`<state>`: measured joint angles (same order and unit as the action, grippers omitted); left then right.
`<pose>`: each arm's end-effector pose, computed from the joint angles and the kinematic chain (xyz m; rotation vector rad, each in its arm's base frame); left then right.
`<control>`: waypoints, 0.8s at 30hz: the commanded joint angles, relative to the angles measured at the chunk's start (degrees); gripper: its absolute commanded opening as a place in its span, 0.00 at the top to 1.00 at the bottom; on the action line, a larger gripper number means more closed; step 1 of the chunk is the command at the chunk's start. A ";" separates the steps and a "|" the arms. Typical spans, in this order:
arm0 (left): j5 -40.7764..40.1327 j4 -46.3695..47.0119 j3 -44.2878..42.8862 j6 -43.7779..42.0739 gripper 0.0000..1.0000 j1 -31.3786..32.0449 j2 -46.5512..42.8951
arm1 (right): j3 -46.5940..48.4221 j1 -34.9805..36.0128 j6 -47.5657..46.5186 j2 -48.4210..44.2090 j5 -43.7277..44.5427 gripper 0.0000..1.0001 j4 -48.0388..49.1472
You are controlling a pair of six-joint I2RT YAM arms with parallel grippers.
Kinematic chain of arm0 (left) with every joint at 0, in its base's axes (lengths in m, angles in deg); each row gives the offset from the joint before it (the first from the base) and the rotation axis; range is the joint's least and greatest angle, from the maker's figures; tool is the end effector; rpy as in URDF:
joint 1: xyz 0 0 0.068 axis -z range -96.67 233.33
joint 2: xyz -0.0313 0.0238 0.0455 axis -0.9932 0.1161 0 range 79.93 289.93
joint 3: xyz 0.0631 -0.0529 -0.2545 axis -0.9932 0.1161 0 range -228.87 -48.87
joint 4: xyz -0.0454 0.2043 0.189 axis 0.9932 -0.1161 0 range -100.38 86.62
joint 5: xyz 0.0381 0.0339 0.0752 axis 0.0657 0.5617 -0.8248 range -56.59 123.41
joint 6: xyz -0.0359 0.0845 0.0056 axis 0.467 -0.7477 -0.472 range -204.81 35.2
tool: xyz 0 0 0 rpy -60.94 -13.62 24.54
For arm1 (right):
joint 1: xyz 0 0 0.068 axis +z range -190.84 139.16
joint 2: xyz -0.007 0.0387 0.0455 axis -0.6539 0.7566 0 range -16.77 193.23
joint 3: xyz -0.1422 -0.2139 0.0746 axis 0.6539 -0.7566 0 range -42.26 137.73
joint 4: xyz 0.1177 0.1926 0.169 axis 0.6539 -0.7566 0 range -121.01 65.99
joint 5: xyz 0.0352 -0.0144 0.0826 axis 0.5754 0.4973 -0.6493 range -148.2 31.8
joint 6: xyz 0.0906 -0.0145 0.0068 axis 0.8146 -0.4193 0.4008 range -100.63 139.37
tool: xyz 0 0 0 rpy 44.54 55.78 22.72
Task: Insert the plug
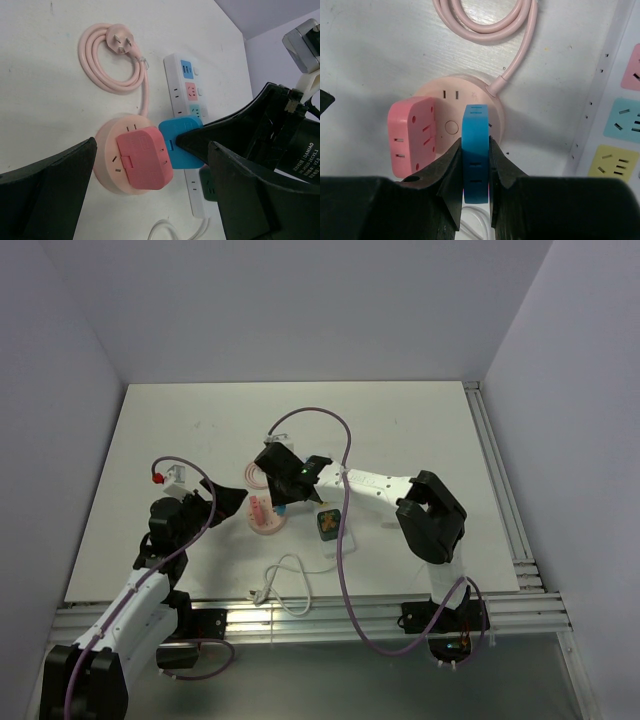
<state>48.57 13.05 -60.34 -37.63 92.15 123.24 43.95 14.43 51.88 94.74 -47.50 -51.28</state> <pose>0.2322 -0.0579 0.1601 -0.4477 1.8802 -0.9135 0.2840 0.3824 0.1710 -0.4176 2.4800 0.4209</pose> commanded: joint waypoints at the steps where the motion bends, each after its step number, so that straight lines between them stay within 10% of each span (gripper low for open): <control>1: 0.93 2.38 -1.28 -1.65 0.02 -0.29 0.19 | 2.20 0.37 -0.35 -1.11 0.64 1.00 -2.44; 24: -0.57 0.63 -1.63 -0.77 0.05 -0.29 3.28 | 10.03 2.83 -2.10 3.72 6.18 1.00 -10.26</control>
<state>48.51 12.57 -60.36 -37.76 92.15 126.96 51.49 16.79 50.57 97.95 -43.72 -60.09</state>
